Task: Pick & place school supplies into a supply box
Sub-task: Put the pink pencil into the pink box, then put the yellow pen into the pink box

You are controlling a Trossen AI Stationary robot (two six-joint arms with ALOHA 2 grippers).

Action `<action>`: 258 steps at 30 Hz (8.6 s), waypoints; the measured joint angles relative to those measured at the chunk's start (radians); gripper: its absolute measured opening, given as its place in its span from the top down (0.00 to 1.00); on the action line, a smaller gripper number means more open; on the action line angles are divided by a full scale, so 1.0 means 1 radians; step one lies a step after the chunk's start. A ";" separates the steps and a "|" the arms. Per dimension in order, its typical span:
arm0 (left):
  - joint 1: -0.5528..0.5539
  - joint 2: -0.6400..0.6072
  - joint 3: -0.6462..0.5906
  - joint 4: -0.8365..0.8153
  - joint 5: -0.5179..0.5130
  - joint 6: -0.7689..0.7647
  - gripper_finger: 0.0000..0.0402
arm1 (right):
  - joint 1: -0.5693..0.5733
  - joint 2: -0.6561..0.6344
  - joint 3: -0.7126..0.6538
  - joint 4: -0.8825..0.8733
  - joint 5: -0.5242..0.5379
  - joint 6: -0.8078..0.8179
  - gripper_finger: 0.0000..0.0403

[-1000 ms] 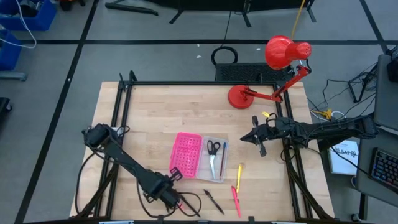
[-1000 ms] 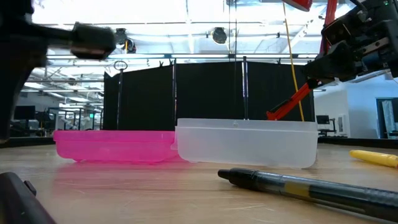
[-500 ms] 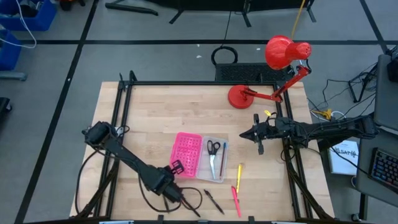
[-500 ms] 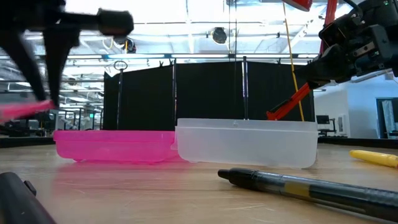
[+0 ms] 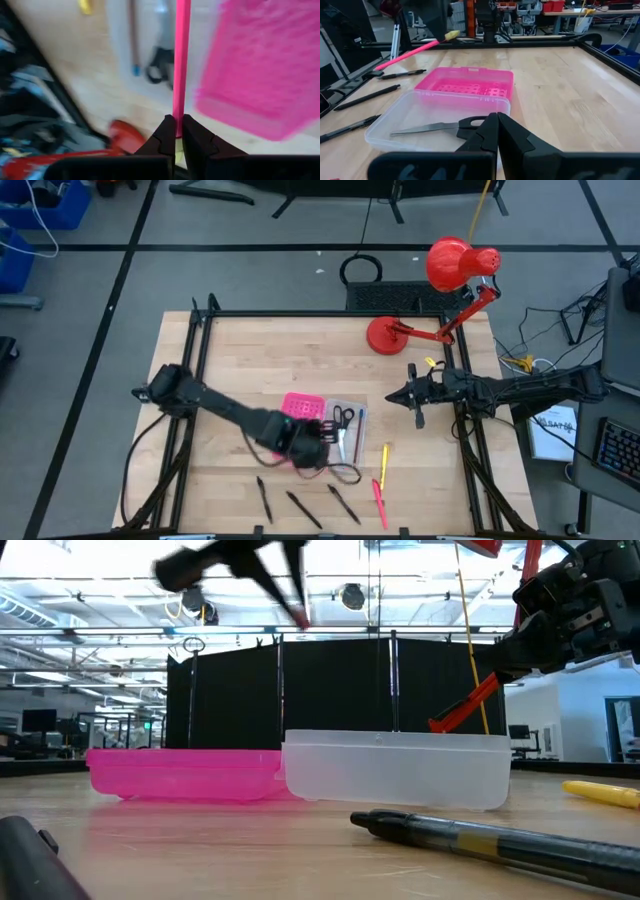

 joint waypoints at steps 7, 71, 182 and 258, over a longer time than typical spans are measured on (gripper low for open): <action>0.159 0.010 0.000 0.217 0.196 0.253 0.97 | 0.010 -0.002 -0.090 0.184 -0.003 -0.013 1.00; 0.306 0.212 -0.145 0.377 0.403 0.279 0.81 | 0.010 0.002 -0.101 0.236 -0.060 -0.099 1.00; 0.172 -1.686 -1.663 1.147 0.126 -1.209 0.88 | 0.633 0.733 1.030 -0.876 0.688 0.578 1.00; 0.172 -1.686 -1.663 1.094 0.127 -1.116 0.88 | 0.506 1.056 0.798 -1.141 0.074 1.583 0.91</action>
